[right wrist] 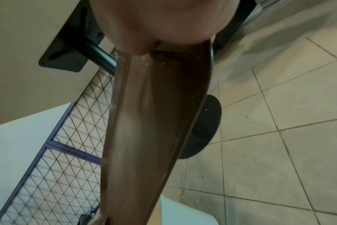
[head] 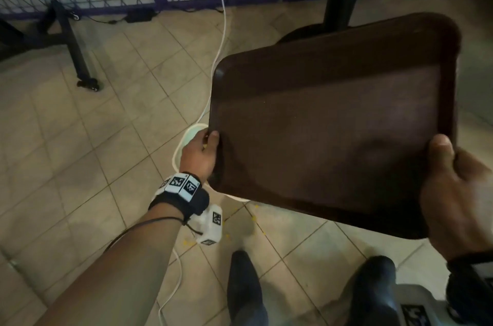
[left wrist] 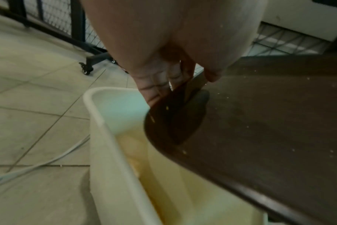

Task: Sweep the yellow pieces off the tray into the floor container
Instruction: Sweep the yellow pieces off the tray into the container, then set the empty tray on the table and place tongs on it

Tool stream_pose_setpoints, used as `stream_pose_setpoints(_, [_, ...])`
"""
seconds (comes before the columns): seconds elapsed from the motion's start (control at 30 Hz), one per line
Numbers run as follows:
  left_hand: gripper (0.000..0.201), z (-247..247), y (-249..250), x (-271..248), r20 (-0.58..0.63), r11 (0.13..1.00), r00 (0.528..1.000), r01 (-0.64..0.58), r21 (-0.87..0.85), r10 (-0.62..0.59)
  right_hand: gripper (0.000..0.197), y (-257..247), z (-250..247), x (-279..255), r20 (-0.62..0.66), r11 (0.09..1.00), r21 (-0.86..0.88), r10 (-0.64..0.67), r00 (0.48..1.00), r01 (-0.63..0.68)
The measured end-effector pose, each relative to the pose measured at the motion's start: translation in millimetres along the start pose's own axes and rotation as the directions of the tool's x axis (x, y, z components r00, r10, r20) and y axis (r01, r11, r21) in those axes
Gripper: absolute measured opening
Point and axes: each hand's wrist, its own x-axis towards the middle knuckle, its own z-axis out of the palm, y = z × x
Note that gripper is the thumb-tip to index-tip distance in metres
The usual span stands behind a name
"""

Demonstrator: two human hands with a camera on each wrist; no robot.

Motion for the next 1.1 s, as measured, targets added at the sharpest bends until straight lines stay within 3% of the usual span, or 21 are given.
stream_pose_setpoints(0.13, [0.033, -7, -2, -1, -0.084, 1.0, 0.996, 0.014, -0.002, -0.014, 0.042, 1, -4, 2, 0.05, 0.992, -0.012, 0.13, 0.99, -0.129])
stream_pose_setpoints(0.33, [0.023, -51, 15, -49, -0.125, 0.998, 0.991, 0.052, -0.046, -0.058, 0.051, -16, -41, -23, 0.033, 0.969, -0.162, 0.192, 0.981, -0.185])
stream_pose_setpoints(0.43, [0.02, -79, 30, -90, -0.109, 0.994, 0.989, 0.095, -0.061, -0.102, 0.058, -35, -74, -44, 0.042, 0.942, -0.247, 0.245, 0.969, -0.227])
stream_pose_setpoints(0.63, [0.021, -159, 80, -177, -0.05, 0.978, 0.976, 0.21, 0.003, -0.21, 0.051, -101, -156, -108, 0.064, 0.908, -0.322, 0.305, 0.95, -0.27])
stream_pose_setpoints(0.77, [0.022, -224, 134, -226, -0.033, 0.978, 0.979, 0.205, 0.048, -0.203, 0.048, -144, -212, -152, 0.059, 0.868, -0.366, 0.382, 0.922, -0.336])
stream_pose_setpoints(0.9, [0.022, -276, 186, -256, -0.058, 0.984, 0.984, 0.17, 0.045, -0.167, 0.042, -191, -264, -172, 0.065, 0.902, -0.296, 0.346, 0.936, -0.313])
stream_pose_setpoints(1.1, [0.02, -316, 274, -258, -0.136, 0.997, 0.988, 0.072, -0.036, -0.076, 0.035, -260, -323, -144, 0.057, 0.96, -0.178, 0.231, 0.971, -0.218])
